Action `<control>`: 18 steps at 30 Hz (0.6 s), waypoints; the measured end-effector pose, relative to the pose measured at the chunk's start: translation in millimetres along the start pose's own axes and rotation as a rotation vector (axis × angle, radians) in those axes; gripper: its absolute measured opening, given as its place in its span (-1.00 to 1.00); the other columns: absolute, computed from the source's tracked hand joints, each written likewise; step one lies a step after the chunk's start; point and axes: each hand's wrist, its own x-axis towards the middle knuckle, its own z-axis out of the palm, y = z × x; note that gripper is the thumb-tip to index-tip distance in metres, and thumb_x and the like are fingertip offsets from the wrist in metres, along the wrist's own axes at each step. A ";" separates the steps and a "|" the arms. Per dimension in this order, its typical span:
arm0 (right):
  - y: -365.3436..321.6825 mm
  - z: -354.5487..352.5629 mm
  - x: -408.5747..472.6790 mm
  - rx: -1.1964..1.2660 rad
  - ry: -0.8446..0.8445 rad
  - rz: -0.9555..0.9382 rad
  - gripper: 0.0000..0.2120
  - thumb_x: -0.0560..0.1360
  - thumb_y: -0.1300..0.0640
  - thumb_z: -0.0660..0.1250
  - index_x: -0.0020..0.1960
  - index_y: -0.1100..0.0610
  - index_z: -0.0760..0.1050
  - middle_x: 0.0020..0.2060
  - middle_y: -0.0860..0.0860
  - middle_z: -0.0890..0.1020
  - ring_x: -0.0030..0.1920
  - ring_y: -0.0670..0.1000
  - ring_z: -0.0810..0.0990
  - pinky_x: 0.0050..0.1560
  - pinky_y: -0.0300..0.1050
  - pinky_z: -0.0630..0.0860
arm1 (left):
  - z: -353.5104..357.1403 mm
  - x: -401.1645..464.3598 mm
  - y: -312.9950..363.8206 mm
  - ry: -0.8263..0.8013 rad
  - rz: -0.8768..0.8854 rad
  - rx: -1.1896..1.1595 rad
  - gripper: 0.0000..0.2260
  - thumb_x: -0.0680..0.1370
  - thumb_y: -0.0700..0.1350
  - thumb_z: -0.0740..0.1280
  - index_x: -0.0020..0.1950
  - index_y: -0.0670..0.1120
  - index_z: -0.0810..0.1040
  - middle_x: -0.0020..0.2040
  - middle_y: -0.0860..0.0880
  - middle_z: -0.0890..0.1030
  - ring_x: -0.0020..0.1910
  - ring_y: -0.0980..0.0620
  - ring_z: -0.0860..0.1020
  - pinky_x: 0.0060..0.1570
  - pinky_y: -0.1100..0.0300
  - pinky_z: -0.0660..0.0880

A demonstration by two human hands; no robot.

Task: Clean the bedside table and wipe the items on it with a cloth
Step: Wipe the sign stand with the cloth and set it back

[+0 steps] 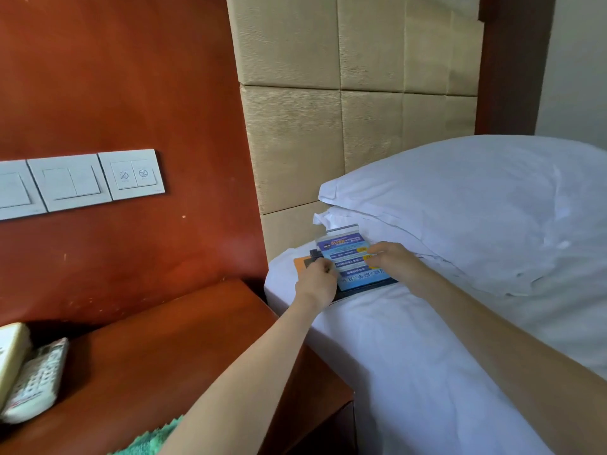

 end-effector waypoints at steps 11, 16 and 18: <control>-19.1 7.7 -22.2 0.160 0.021 -0.127 -0.66 0.54 0.35 0.25 0.25 0.07 0.43 0.15 0.11 0.56 0.00 0.02 0.55 -0.10 -0.19 0.49 | -12.9 -14.9 8.0 0.129 -0.001 -0.390 -0.72 0.54 -0.30 0.34 0.23 -0.14 0.41 0.15 -0.11 0.62 0.05 -0.01 0.60 -0.19 0.44 0.49; -52.0 31.4 -48.3 0.320 -0.019 -0.281 -0.51 0.50 0.44 0.27 0.33 0.04 0.38 0.15 0.03 0.57 0.10 0.03 0.59 0.08 0.00 0.57 | -55.1 -30.6 -3.7 0.204 0.024 -0.363 -0.70 0.54 -0.29 0.36 0.12 0.03 0.38 0.01 0.01 0.66 -0.13 0.17 0.61 -0.14 0.30 0.56; -64.9 46.5 -60.0 0.385 -0.025 -0.338 -0.47 0.49 0.45 0.28 0.29 -0.06 0.39 0.12 -0.08 0.57 0.09 -0.04 0.60 0.03 -0.04 0.59 | -73.6 -40.4 -10.6 0.232 0.046 -0.362 -0.68 0.53 -0.26 0.37 0.19 0.01 0.37 0.05 0.01 0.65 -0.14 0.25 0.58 -0.19 0.35 0.54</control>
